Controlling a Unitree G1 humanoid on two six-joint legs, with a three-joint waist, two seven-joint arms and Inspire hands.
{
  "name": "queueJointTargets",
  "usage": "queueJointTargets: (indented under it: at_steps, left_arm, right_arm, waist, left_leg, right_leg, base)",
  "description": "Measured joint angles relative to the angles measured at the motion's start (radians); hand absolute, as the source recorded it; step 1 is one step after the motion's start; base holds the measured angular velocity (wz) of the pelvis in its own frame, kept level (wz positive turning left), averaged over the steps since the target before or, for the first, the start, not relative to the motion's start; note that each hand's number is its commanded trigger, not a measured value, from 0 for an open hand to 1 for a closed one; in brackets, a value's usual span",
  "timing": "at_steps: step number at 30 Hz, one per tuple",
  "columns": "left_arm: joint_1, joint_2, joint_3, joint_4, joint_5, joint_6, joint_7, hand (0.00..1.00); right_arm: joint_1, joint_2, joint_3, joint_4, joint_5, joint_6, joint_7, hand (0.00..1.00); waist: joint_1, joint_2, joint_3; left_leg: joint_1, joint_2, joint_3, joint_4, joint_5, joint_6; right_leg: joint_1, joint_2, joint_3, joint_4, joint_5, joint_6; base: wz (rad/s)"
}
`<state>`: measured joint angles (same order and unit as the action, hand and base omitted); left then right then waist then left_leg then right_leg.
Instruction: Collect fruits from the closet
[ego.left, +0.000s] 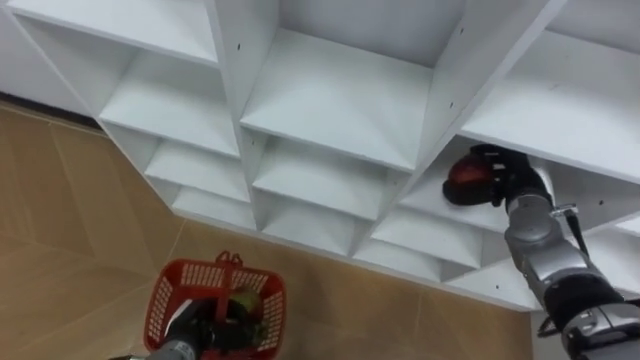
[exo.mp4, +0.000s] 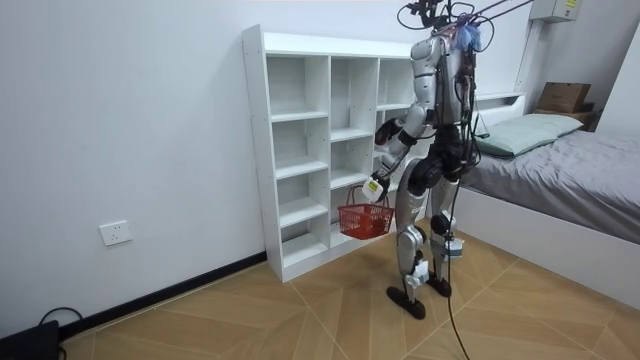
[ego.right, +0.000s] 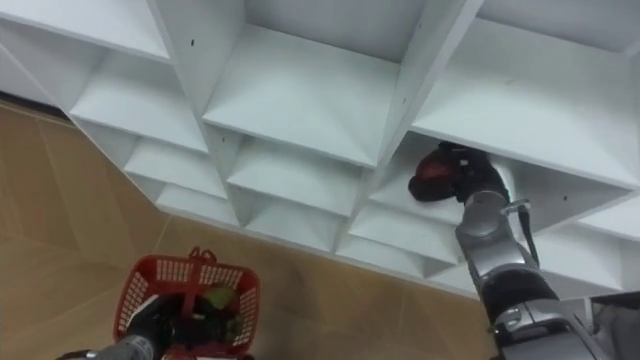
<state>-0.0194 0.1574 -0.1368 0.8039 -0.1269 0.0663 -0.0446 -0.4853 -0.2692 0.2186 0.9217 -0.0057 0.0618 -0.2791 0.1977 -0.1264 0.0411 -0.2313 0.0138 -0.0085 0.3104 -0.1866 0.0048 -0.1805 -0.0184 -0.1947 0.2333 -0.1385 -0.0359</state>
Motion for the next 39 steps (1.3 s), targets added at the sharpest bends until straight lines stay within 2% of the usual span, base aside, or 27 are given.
queueJointTargets:
  at_steps: [1, 4, 5, 6, 9, 13, 18, 22, 26, 35, 39]
  left_arm:
    - [0.006, -0.001, -0.004, -0.019, 0.0, 0.0, 0.0, 1.0]
    - [0.026, -0.014, -0.018, -0.061, -0.004, -0.001, -0.005, 1.0]
    - [0.04, -0.013, -0.031, -0.059, -0.021, -0.001, -0.005, 1.0]
    - [0.061, -0.016, -0.033, -0.059, -0.023, -0.001, -0.004, 1.0]
    - [0.097, -0.027, -0.035, -0.061, -0.029, 0.004, -0.003, 1.0]
    - [0.119, -0.028, -0.045, -0.119, -0.038, 0.015, 0.006, 1.0]
    - [0.126, -0.028, -0.077, -0.169, -0.078, 0.015, 0.02, 1.0]
    - [0.128, -0.03, -0.087, -0.172, -0.08, 0.015, 0.034, 1.0]
    - [0.127, -0.032, -0.09, -0.173, -0.08, 0.014, 0.038, 1.0]
    - [0.125, -0.044, -0.094, -0.202, -0.077, 0.015, 0.032, 1.0]
    - [0.125, -0.053, -0.094, -0.205, -0.078, 0.015, 0.031, 1.0]
  right_arm:
    - [0.003, 0.006, 0.0, -0.014, 0.0, 0.003, 0.0, 1.0]
    - [0.054, 0.018, 0.0, -0.095, 0.0, 0.004, 0.0, 1.0]
    - [0.095, 0.019, 0.004, -0.148, -0.007, 0.003, 0.0, 1.0]
    - [0.128, 0.019, 0.009, -0.194, -0.023, 0.002, 0.001, 1.0]
    - [0.2, 0.02, 0.026, -0.244, -0.062, 0.005, 0.013, 1.0]
    - [0.236, 0.033, 0.035, -0.282, -0.081, 0.004, 0.023, 1.0]
    - [0.247, 0.043, 0.034, -0.303, -0.085, 0.003, 0.019, 1.0]
    - [0.292, 0.063, 0.035, -0.357, -0.111, 0.001, 0.011, 1.0]
    - [0.336, 0.081, 0.036, -0.405, -0.154, 0.001, 0.037, 1.0]
    - [0.434, 0.095, 0.037, -0.514, -0.202, 0.003, 0.113, 1.0]
    - [0.439, 0.096, 0.037, -0.527, -0.216, 0.003, 0.144, 1.0]
  waist:
    - [-0.004, 0.001, -0.0026]
    - [-0.027, 0.007, -0.0209]
    - [-0.031, 0.014, -0.034]
    - [-0.037, 0.02, -0.0437]
    - [-0.056, 0.037, -0.0521]
    - [-0.075, 0.041, -0.0509]
    - [-0.111, 0.054, -0.0345]
    - [-0.122, 0.053, -0.0326]
    - [-0.125, 0.047, -0.027]
    - [-0.143, 0.058, -0.0238]
    - [-0.144, 0.073, -0.0325]
  left_leg:
    - [0.005, 0.0, 0.001, 0.0, 0.0, 0.0]
    - [0.059, -0.001, 0.005, -0.016, 0.0, 0.0]
    - [0.092, -0.002, 0.005, -0.036, 0.0, 0.0]
    - [0.125, -0.003, 0.008, -0.055, 0.0, 0.001]
    - [0.191, -0.005, 0.025, -0.089, 0.006, 0.001]
    - [0.225, -0.003, 0.039, -0.102, 0.012, -0.001]
    - [0.267, -0.006, 0.041, -0.125, 0.016, 0.0]
    - [0.271, -0.005, 0.047, -0.131, 0.016, 0.0]
    - [0.274, -0.008, 0.048, -0.132, 0.015, 0.0]
    - [0.285, -0.009, 0.053, -0.138, 0.009, 0.005]
    - [0.298, -0.009, 0.07, -0.146, 0.009, 0.006]
  right_leg:
    - [0.005, -0.001, 0.0, 0.0, 0.0, 0.0]
    - [0.056, 0.001, 0.002, -0.014, 0.0, 0.001]
    - [0.083, 0.002, 0.009, -0.019, -0.001, 0.003]
    - [0.112, 0.003, 0.021, -0.029, -0.003, 0.005]
    - [0.159, 0.0, 0.037, -0.032, -0.01, 0.009]
    - [0.173, 0.002, 0.055, -0.031, -0.012, 0.007]
    - [0.215, 0.002, 0.055, -0.048, -0.012, 0.009]
    - [0.216, 0.001, 0.058, -0.05, -0.014, 0.01]
    - [0.218, 0.001, 0.063, -0.052, -0.016, 0.013]
    - [0.23, 0.004, 0.062, -0.062, -0.018, 0.016]
    - [0.232, 0.004, 0.076, -0.06, -0.018, 0.017]
  base:
    - [-0.03]
    - [0.0]
    - [-0.07]
    - [-0.11]
    - [-0.11]
    - [-0.13]
    - [-0.01]
    - [-0.01]
    - [-0.02]
    - [0.0]
    - [-0.11]
